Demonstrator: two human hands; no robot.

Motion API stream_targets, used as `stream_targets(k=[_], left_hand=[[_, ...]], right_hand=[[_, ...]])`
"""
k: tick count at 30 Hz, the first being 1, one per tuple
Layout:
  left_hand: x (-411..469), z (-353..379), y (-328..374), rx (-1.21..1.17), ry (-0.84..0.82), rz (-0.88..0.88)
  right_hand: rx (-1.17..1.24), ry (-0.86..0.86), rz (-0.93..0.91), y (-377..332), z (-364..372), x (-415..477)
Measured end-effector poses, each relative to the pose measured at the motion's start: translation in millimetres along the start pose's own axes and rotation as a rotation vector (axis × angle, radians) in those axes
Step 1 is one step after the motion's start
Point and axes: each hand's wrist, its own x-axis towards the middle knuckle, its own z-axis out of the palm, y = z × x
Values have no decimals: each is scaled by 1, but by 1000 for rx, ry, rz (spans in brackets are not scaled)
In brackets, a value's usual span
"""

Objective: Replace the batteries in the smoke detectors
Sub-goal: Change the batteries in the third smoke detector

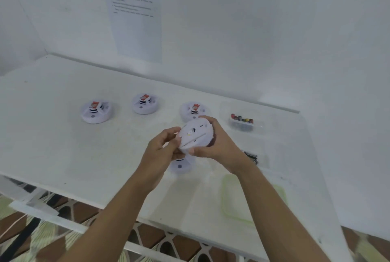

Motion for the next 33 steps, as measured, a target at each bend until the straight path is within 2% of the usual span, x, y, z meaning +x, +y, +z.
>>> stream_targets(k=[5, 9, 11, 22, 33], left_hand=[[-17, 29, 3, 241, -91, 62], [-21, 38, 2, 641, -121, 260], [-26, 44, 4, 729, -132, 309], [-51, 55, -2, 890, -159, 435], [-63, 53, -12, 850, -93, 471]], right_hand=[[-84, -54, -30, -1, -33, -33], [-98, -97, -17, 0, -52, -58], [-127, -115, -9, 1, -58, -68], [-284, -158, -10, 6, -62, -100], [-352, -153, -34, 13, -46, -105]])
